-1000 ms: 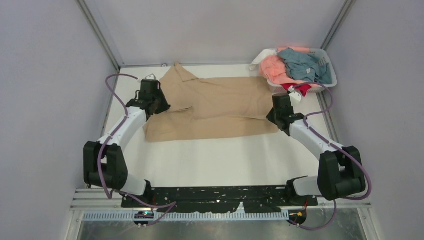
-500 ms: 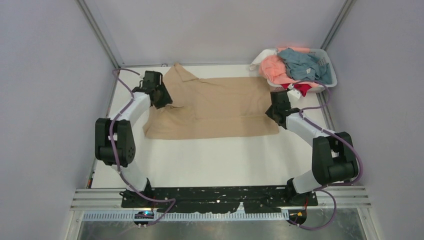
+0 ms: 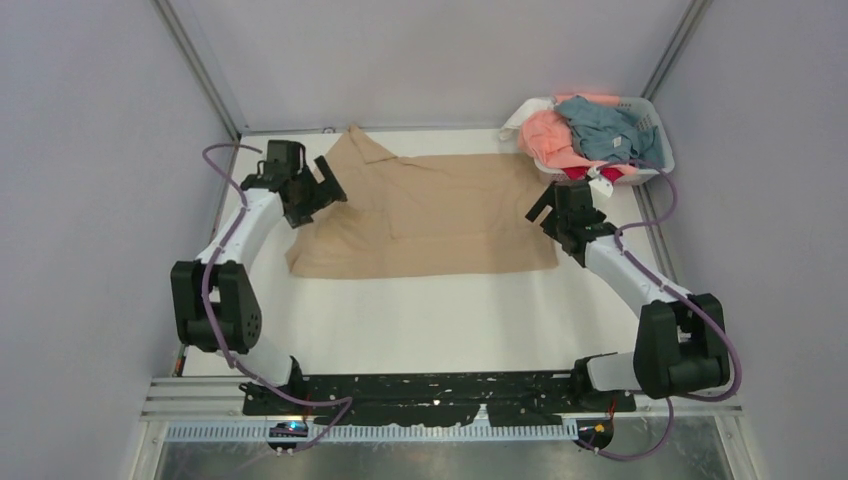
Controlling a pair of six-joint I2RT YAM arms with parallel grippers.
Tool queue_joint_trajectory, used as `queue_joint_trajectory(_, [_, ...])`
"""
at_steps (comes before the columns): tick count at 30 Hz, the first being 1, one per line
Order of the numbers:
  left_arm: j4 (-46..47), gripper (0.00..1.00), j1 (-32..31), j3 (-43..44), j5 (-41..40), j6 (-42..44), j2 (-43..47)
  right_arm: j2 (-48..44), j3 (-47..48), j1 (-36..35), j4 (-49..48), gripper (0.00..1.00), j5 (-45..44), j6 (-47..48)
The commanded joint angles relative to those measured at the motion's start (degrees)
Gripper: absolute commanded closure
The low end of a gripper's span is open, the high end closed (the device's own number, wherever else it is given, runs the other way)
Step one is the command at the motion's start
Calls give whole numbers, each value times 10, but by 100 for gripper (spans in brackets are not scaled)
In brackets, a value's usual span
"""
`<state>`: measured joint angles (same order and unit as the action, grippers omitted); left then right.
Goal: Fold and stack the t-shirts
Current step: Fold the flattened tshirt in 1/3 of the way
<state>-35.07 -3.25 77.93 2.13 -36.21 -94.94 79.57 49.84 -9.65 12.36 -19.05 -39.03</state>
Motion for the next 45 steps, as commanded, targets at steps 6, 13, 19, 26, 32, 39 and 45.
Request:
queue_joint_trajectory(6, [112, 0, -63, -110, 140, 3, 36, -69, -117, -31, -103, 5, 148, 66])
queue_joint_trajectory(13, [33, 0, -61, -4, 98, 21, -101, -7, -126, -32, -132, 5, 211, 93])
queue_joint_trajectory(19, [10, 0, -57, -42, 75, 18, -124, 49, -119, -34, -111, 5, 216, 86])
queue_joint_trajectory(26, [22, 0, -57, -131, 67, 11, -86, 9, -142, -34, -29, 5, 218, 87])
queue_joint_trajectory(32, [52, 0, -73, -226, 88, -1, -21, -69, -180, -34, 61, 4, 249, 92])
queue_joint_trajectory(39, [64, 0, -101, -335, 82, -20, 66, -172, -225, -41, 150, 4, 255, 81])
queue_joint_trajectory(45, [73, 0, -143, -423, 65, -51, 163, -229, -243, -68, 225, 4, 254, 60])
